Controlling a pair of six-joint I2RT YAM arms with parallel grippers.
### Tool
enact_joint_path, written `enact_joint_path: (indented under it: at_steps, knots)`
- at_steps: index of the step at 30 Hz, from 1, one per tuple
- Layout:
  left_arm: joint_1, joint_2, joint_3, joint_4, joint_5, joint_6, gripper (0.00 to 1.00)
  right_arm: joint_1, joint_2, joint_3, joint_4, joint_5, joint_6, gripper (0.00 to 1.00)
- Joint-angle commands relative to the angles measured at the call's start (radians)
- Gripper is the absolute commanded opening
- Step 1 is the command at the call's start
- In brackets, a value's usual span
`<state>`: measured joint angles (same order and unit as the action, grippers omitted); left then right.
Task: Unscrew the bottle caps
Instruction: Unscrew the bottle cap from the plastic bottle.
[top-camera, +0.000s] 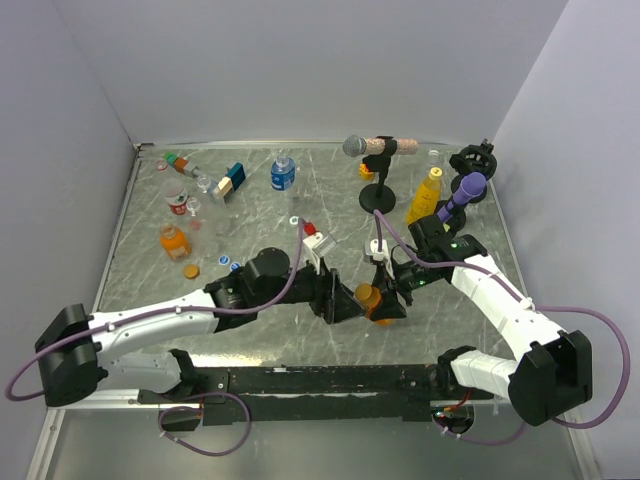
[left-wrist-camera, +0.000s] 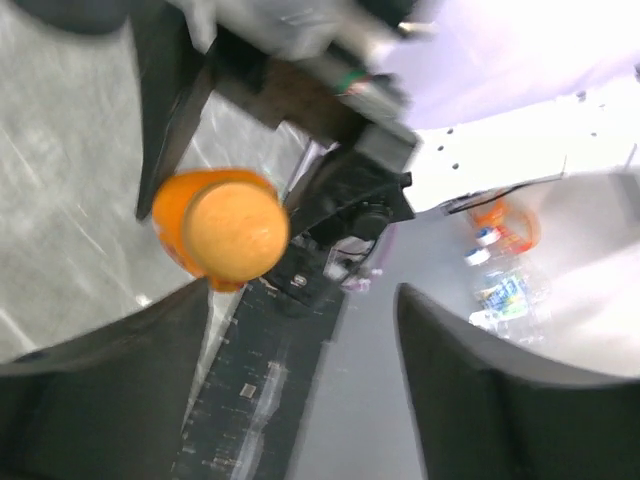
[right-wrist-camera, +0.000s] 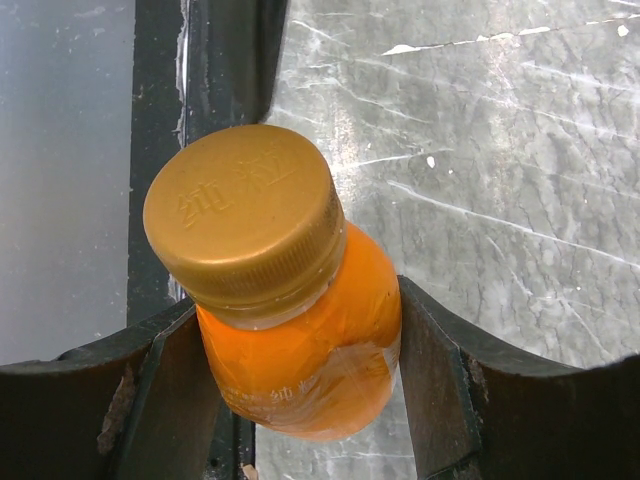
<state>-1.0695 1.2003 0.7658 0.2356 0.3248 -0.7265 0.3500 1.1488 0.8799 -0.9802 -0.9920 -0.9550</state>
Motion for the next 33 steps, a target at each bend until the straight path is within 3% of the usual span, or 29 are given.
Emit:
enact_joint_path:
  at_steps: [1, 8, 12, 20, 27, 33]
  knots:
    - [-0.017, -0.070, -0.022, 0.080, 0.014, 0.286, 0.87, 0.003, -0.006, 0.018, 0.021, -0.039, -0.028, 0.08]
    - [-0.017, -0.041, -0.005, 0.031, 0.106, 0.782, 0.91, 0.003, -0.004, 0.018, 0.021, -0.037, -0.027, 0.08]
    - [-0.017, 0.034, 0.061, 0.008, 0.125, 0.900, 0.91, 0.003, -0.004, 0.018, 0.023, -0.034, -0.028, 0.08]
    - [0.000, 0.123, 0.113, 0.040, 0.166, 0.889, 0.88, 0.003, -0.003, 0.016, 0.021, -0.031, -0.028, 0.08]
    - [0.039, 0.124, 0.099, 0.080, 0.210, 0.834, 0.77, 0.001, -0.001, 0.018, 0.021, -0.034, -0.030, 0.08]
    - [0.060, 0.117, 0.095, 0.105, 0.227, 0.796, 0.75, 0.003, -0.001, 0.018, 0.021, -0.033, -0.028, 0.08]
